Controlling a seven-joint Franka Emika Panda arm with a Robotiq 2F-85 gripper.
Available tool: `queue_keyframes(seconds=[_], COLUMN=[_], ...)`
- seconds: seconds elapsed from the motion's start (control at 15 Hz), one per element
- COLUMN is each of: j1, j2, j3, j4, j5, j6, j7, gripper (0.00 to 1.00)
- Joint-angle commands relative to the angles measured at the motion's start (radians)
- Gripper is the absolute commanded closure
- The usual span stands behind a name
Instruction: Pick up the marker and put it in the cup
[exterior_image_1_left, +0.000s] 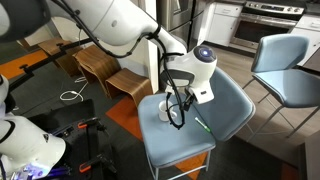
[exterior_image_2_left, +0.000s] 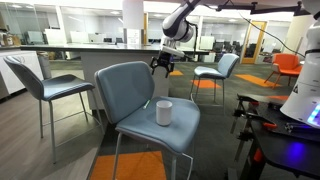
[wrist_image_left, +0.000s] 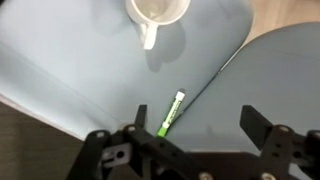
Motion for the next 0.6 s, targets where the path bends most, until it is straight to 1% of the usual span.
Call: queue_keyframes(seconds=[0.0, 0.13, 0.27, 0.53], j1=[0.009, 0.032, 0.041, 0.042], j2=[0.125, 0.19, 0.246, 0.348], j3=[0.016, 0.0, -0.002, -0.001], j4=[0.112, 0.16, 0.203, 0.29], j5=[0.056, 0.041, 0.04, 0.032], j6=[0.094, 0.119, 0.133, 0.13], j7=[0.121, 0.196, 0.246, 0.267], gripper=[0.0, 0.0, 0.0, 0.0])
